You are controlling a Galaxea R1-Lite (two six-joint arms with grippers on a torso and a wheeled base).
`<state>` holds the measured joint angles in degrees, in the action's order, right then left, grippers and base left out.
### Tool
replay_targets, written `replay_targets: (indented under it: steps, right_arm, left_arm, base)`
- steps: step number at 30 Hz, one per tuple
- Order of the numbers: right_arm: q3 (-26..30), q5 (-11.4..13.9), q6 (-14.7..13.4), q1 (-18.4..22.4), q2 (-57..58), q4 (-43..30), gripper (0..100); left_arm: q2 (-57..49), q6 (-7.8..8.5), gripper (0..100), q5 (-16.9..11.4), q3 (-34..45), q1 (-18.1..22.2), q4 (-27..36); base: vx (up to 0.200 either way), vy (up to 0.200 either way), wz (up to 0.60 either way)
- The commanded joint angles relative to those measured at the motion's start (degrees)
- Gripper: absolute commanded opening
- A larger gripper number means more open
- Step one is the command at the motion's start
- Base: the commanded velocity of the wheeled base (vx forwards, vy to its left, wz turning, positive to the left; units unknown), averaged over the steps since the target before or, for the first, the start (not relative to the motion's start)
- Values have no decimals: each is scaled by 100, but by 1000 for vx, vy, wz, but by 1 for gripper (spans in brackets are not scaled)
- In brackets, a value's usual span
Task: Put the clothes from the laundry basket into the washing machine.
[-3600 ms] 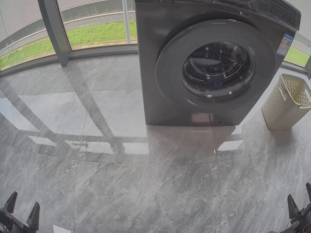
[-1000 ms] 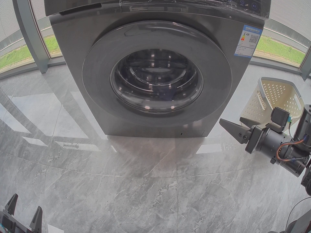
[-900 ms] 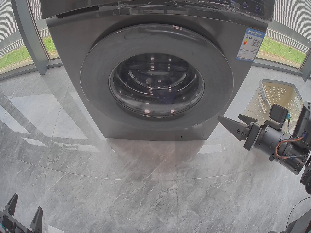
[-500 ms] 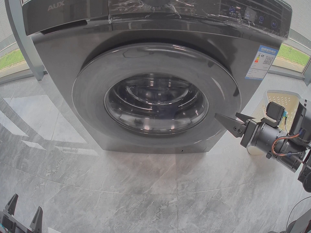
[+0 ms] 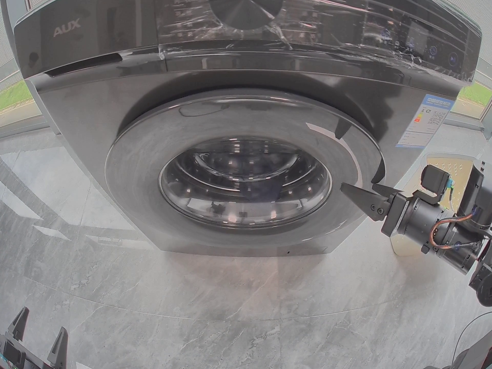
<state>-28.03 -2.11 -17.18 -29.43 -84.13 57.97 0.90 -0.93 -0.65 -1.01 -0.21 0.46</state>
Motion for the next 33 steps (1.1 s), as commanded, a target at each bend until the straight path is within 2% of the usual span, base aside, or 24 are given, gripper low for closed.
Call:
replay_targets:
  steps: [1, 2, 3, 6, 7, 9, 10, 12, 13, 15, 16, 18, 19, 20, 21, 22, 23, 24, 25, 27, 30, 32, 33]
  right_arm:
    - [359, -97, 57, -19, 98, 329, 100]
    - [359, -97, 57, -19, 98, 329, 100]
    - [834, -79, 92, -239, 309, 329, 100]
    - [1563, -62, 215, -766, 722, 312, 100]
    - [2029, -44, 267, -1021, 1021, 338, 100]
    - [2346, -18, 276, -1170, 1355, 347, 100]
    - [2697, 0, 241, -1267, 2023, 259, 100]
    - [2803, 0, 241, -1250, 2313, 233, 100]
    - [2803, -35, 188, -1162, 3025, -128, 100]
    - [2803, -70, 188, -924, 3702, -699, 100]
    - [2803, -53, 259, -511, 4220, -1147, 100]
    - [2803, -26, 364, -107, 4677, -1552, 100]
    - [2803, -9, 575, 332, 5143, -2044, 100]
    - [2803, -9, 575, 332, 5143, -2044, 100]
    - [2767, 26, 874, 842, 5758, -2703, 100]
    - [2706, 61, 979, 1185, 6268, -3265, 100]
    - [2653, 88, 1015, 1449, 6629, -3722, 100]
    - [2644, 97, 1015, 1475, 6672, -3775, 100]
    - [2565, 132, 1041, 1835, 7130, -4452, 100]
    - [2504, 211, 1076, 2117, 7534, -4988, 100]
    - [2592, 290, 1146, 2275, 7912, -5313, 100]
    - [2741, 255, 1129, 2284, 7903, -5217, 100]
    - [2803, 141, 1138, 2301, 7912, -5199, 100]
  left_arm:
    - [-90, -13, 100, 3, 92, 3, -2]
    - [-90, -13, 100, 3, 92, 3, -2]
    - [-90, -22, 100, 12, 92, 3, -2]
    - [-90, -66, 100, 12, 92, 3, -2]
    - [-90, -57, 100, 12, 92, 3, -2]
    - [-90, -57, 100, 21, 92, 3, -2]
    - [-90, -48, 100, 12, 92, 3, -2]
    - [-90, -48, 100, 12, 92, 3, -2]
    - [-90, -48, 100, 12, 92, 3, -2]
    - [-90, -48, 100, 12, 92, 3, -2]
    - [-90, -48, 100, 12, 92, 3, -2]
    - [-90, -48, 100, 12, 92, 3, -2]
    - [-90, -48, 100, 12, 92, 3, -2]
    - [-90, -48, 100, 12, 92, 3, -2]
    - [-90, -48, 100, 12, 92, 3, -2]
    - [-90, -48, 100, 12, 92, 3, -2]
    - [-90, -48, 100, 12, 92, 3, -2]
    - [-90, -48, 100, 12, 92, 3, -2]
    - [-90, -57, 100, 12, 92, 3, -2]
    - [-90, -57, 100, 12, 92, 3, -2]
    - [-90, -48, 100, 12, 92, 3, -2]
    - [-90, -48, 100, 12, 92, 3, -2]
    - [-90, -48, 100, 12, 92, 3, -2]
  base:
    - [0, 0, 0]
    - [0, 0, 0]
    - [0, 0, 0]
    - [0, 0, 0]
    - [0, 0, 0]
    - [0, 0, 0]
    - [0, 0, 0]
    - [0, 0, 0]
    - [0, 0, 0]
    - [0, 0, 0]
    - [0, 0, 0]
    - [0, 0, 0]
    - [0, 0, 0]
    - [0, 0, 0]
    - [0, 0, 0]
    - [0, 0, 0]
    - [0, 0, 0]
    - [0, 0, 0]
    - [0, 0, 0]
    - [0, 0, 0]
    - [0, 0, 0]
    - [0, 0, 0]
    - [0, 0, 0]
